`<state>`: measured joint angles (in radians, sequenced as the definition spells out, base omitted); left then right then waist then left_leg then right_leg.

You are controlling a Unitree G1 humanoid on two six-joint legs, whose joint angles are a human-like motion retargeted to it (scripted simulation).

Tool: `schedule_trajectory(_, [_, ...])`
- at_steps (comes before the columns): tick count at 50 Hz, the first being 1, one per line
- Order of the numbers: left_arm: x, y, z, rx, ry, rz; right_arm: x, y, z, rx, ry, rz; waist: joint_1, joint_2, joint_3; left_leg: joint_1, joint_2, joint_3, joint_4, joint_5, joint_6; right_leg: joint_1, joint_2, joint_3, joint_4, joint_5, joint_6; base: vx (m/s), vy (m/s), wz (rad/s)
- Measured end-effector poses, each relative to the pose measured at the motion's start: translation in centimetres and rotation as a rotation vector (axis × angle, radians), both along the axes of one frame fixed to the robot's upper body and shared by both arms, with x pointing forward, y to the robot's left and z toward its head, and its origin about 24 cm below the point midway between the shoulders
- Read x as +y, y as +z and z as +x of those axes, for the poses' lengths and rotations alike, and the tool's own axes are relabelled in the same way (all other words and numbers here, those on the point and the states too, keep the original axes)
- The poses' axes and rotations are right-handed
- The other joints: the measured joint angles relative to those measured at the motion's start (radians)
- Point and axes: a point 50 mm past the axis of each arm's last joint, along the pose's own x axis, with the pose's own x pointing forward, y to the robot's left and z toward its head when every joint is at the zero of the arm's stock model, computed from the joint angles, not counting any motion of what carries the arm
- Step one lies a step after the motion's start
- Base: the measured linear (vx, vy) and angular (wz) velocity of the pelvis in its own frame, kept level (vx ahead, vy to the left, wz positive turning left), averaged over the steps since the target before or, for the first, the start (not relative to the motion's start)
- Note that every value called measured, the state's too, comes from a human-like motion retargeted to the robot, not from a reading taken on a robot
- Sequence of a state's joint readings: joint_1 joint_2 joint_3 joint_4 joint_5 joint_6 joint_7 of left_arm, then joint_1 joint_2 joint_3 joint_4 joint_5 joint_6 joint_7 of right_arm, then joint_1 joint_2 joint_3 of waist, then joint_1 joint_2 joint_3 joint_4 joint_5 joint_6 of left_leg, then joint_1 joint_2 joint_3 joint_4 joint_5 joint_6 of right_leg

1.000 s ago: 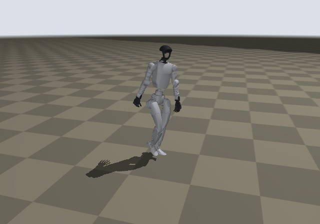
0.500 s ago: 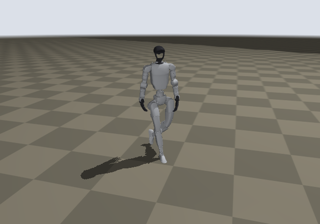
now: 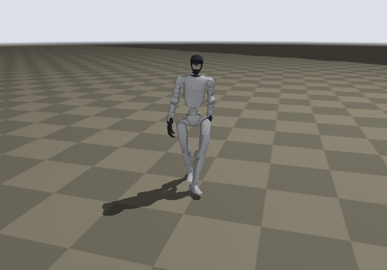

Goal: Walk run

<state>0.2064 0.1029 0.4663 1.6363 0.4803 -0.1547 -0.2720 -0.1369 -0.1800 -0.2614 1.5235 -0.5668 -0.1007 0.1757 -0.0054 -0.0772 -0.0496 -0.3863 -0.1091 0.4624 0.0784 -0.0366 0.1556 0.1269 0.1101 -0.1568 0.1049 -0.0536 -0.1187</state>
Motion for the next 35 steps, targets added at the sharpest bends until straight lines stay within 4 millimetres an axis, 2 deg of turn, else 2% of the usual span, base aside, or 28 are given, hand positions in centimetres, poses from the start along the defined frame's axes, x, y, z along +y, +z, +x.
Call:
schedule_trajectory(2, [1.0,-0.2,1.7,-0.057,0.027,0.066,0.3,-0.5,-4.5,0.19,-0.008,0.024,0.035,-0.017,-0.028,0.023,-0.023,-0.1,-0.001,0.065,0.021,0.008,-0.022,-0.046,0.054,0.146,0.051,1.24,-0.02,-0.44])
schedule_trajectory(4, [1.8,-0.4,3.2,-0.092,0.108,0.121,1.0,-0.6,-8.7,0.357,-0.005,0.015,0.031,-0.027,-0.052,0.021,-0.027,-0.211,0.043,0.031,0.042,-0.019,-0.033,-0.044,0.162,0.356,0.119,1.04,-0.04,-0.08])
schedule_trajectory(5, [2.3,-0.4,3.9,-0.103,0.167,0.142,1.4,-0.6,-10.7,0.426,0.003,0.001,0.018,-0.018,-0.058,0.026,-0.005,-0.222,0.066,0.019,0.042,-0.044,-0.015,-0.009,0.238,0.467,0.152,1.19,-0.03,0.44])
schedule_trajectory(7, [3.0,-0.4,5.9,-0.148,0.26,0.149,1.8,-0.4,-13.5,0.497,-0.005,-0.01,-0.049,-0.007,-0.04,0.099,0.009,-0.17,0.095,-0.029,0.051,-0.148,0.028,0.032,0.514,0.577,0.203,1.16,-0.04,1.17])
schedule_trajectory(8, [3.3,-0.4,7.4,-0.186,0.285,0.141,1.7,-0.3,-14.3,0.513,-0.017,-0.003,-0.074,-0.028,-0.025,0.147,-0.037,-0.157,0.099,-0.059,0.066,-0.208,0.003,0.039,0.7,0.577,0.23,0.9,-0.06,1.21])
schedule_trajectory(10, [4.0,-0.3,10.3,-0.277,0.301,0.133,2.3,-0.1,-15.6,0.545,-0.034,0.047,-0.096,0.015,-0.028,0.199,-0.02,-0.24,0.076,-0.087,0.055,-0.287,0.029,0.021,0.78,0.577,0.226,0.77,-0.03,0.48])
schedule_trajectory(12, [4.5,0.0,13.4,-0.386,0.277,0.129,3.1,0.0,-16.1,0.567,-0.04,0.091,-0.077,0.086,-0.043,0.213,0.067,-0.229,0.063,-0.098,0.036,-0.375,0.087,0.027,0.756,0.521,0.153,0.83,0.01,-0.35])
schedule_trajectory(15, [4.8,1.0,17.9,-0.565,0.158,0.116,3.6,-0.1,-16.7,0.529,-0.087,0.099,-0.133,0.129,-0.043,0.283,0.069,-0.273,0.03,-0.125,0.027,-0.518,0.046,0.012,0.756,0.383,0.106,0.82,0.02,0.92])
schedule_trajectory(18, [5.6,2.4,21.2,-0.713,0.015,0.124,3.7,-0.2,-17.0,0.476,-0.147,0.071,-0.195,0.144,-0.038,0.352,0.047,-0.312,0.004,-0.154,0.021,-0.604,-0.057,-0.016,0.594,0.262,0.105,0.84,-0.02,1.18])
schedule_trajectory(21, [6.3,3.7,23.7,-0.807,-0.116,0.143,3.8,-0.1,-17.3,0.491,-0.204,0.073,-0.249,0.12,-0.025,0.426,-0.001,-0.357,0.0,-0.195,0.021,-0.628,-0.155,0.012,0.306,0.243,0.176,0.75,-0.08,1.07])
schedule_trajectory(23, [6.5,4.2,24.6,-0.83,-0.195,0.157,3.9,0.0,-17.4,0.517,-0.234,0.1,-0.278,0.105,-0.009,0.484,-0.024,-0.396,0.003,-0.225,0.018,-0.637,-0.213,0.029,0.126,0.209,0.181,0.89,-0.15,1.14])
schedule_trajectory(25, [6.4,4.3,24.8,-0.82,-0.259,0.167,3.9,0.1,-17.4,0.535,-0.246,0.13,-0.295,0.099,0.002,0.542,-0.027,-0.416,0.004,-0.25,0.008,-0.649,-0.23,0.103,-0.021,0.141,0.22,0.84,-0.17,0.89])
schedule_trajectory(27, [6.2,3.9,24.3,-0.779,-0.306,0.169,3.7,0.1,-17.2,0.539,-0.237,0.147,-0.294,0.101,0.002,0.577,-0.019,-0.427,0.017,-0.266,-0.005,-0.649,-0.232,0.182,-0.105,0.11,0.29,0.95,-0.29,0.64])
schedule_trajectory(28, [6.1,3.5,23.7,-0.75,-0.323,0.166,3.7,0.1,-17.2,0.54,-0.227,0.148,-0.298,0.097,-0.001,0.591,-0.022,-0.444,0.033,-0.269,-0.012,-0.648,-0.257,0.12,-0.092,0.111,0.334,1.0,-0.37,0.68])
schedule_trajectory(30, [6.0,2.7,22.0,-0.678,-0.346,0.161,3.5,0.1,-16.9,0.541,-0.198,0.14,-0.299,0.085,-0.018,0.598,-0.028,-0.464,0.07,-0.242,-0.034,-0.658,-0.265,0.11,-0.002,0.108,0.318,0.94,-0.4,0.73])
schedule_trajectory(32, [5.6,1.6,19.1,-0.577,-0.342,0.15,3.3,0.0,-16.6,0.54,-0.179,0.116,-0.316,0.079,-0.035,0.601,-0.012,-0.492,0.129,-0.13,-0.078,-0.636,-0.296,-0.005,0.041,0.174,0.312,1.03,-0.48,1.1])
schedule_trajectory(33, [5.3,1.0,17.3,-0.516,-0.329,0.144,3.2,-0.1,-16.4,0.537,-0.172,0.103,-0.328,0.078,-0.044,0.593,0.0,-0.502,0.177,-0.045,-0.103,-0.625,-0.265,0.099,0.059,0.205,0.302,0.91,-0.43,1.07])
schedule_trajectory(35, [4.4,0.0,13.2,-0.371,-0.288,0.126,3.0,-0.1,-16.1,0.523,-0.172,0.086,-0.314,0.082,-0.053,0.549,0.024,-0.485,0.324,0.181,-0.144,-0.589,-0.238,0.175,0.106,0.164,0.257,0.96,-0.44,0.7])
